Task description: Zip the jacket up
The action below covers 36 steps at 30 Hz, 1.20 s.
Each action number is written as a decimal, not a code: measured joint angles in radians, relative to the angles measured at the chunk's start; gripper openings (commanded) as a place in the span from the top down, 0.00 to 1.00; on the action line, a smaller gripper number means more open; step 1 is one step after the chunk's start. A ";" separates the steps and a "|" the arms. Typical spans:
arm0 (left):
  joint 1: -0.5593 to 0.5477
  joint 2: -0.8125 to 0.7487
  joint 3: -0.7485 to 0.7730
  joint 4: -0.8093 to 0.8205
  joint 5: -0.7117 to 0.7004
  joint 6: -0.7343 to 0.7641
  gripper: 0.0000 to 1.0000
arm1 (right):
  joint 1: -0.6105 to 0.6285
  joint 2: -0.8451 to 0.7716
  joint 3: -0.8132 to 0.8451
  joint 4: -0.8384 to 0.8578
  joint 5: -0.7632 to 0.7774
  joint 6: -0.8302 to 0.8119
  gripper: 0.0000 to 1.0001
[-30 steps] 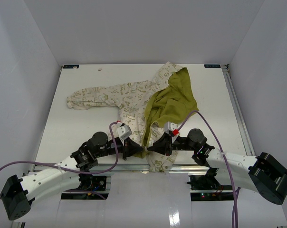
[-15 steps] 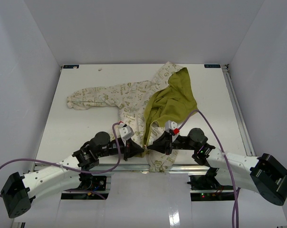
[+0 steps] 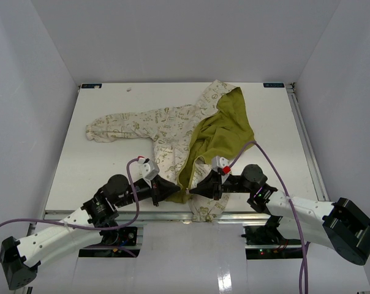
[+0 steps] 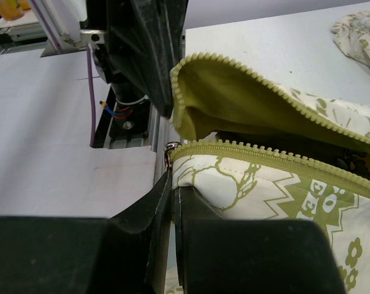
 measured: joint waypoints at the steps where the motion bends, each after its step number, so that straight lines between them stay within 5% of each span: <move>1: 0.000 -0.019 0.000 -0.006 -0.007 -0.005 1.00 | 0.000 0.000 0.000 0.002 -0.011 0.000 0.92; 36: -0.001 0.032 0.000 0.003 0.083 -0.027 1.00 | 0.000 0.031 0.001 0.033 -0.038 0.014 0.92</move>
